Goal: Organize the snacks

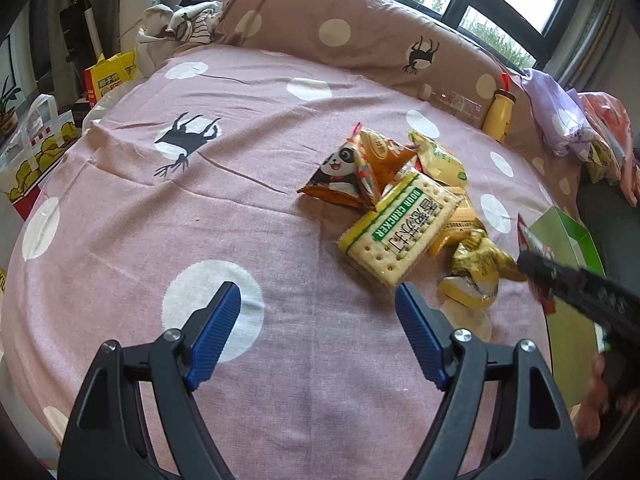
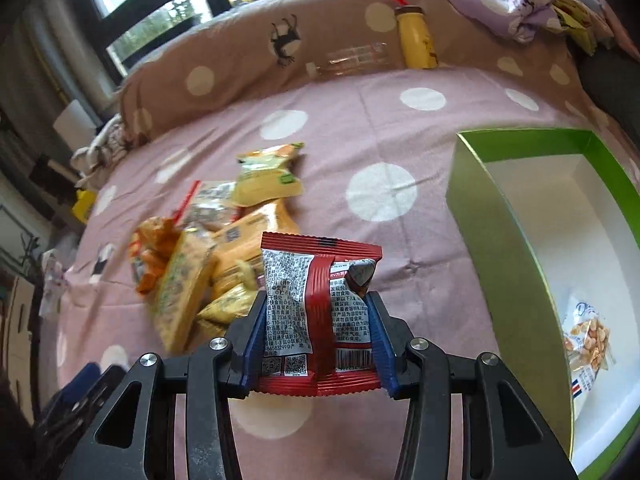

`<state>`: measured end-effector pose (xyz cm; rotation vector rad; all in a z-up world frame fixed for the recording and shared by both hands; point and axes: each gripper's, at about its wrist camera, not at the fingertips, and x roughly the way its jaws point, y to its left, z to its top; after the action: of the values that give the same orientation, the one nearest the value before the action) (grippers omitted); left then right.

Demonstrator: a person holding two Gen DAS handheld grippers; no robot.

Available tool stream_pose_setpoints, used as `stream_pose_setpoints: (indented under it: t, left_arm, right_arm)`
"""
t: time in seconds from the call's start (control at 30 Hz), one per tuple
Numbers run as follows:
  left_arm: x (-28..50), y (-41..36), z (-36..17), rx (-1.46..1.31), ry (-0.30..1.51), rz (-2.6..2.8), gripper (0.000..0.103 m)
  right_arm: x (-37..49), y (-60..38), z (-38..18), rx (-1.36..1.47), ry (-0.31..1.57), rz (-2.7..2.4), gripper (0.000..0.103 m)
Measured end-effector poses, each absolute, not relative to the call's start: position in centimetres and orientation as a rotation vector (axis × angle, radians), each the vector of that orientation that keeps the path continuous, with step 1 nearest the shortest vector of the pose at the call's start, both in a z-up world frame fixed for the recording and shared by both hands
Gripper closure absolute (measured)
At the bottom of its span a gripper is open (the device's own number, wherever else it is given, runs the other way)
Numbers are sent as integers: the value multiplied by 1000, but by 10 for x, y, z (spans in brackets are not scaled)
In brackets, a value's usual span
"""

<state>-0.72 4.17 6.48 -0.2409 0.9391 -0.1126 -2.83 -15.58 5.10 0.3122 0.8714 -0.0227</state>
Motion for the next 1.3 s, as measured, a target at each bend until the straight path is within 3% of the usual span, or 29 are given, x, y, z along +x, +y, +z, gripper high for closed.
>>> stream_pose_setpoints:
  t: [0.33, 0.6, 0.7, 0.97, 1.1, 1.3]
  left_arm:
    - [-3, 61, 60, -295, 975, -57, 23]
    - [-7, 55, 63, -289, 980, -96, 24]
    - [-9, 48, 63, -296, 982, -162, 25]
    - [-12, 19, 54, -303, 1034, -314, 43]
    - [-9, 8, 43, -320, 1075, -359, 55]
    - [-7, -5, 32, -306, 1103, -389, 70]
  right_arm:
    - [-22, -91, 29, 256, 1010, 172, 55]
    - [-25, -105, 33, 324, 995, 198, 36]
    - [-32, -118, 44, 397, 950, 218, 34]
    - [-24, -119, 34, 452, 966, 264, 34]
    - [-12, -113, 23, 452, 1006, 291, 45]
    - [2, -108, 2, 440, 1075, 239, 45]
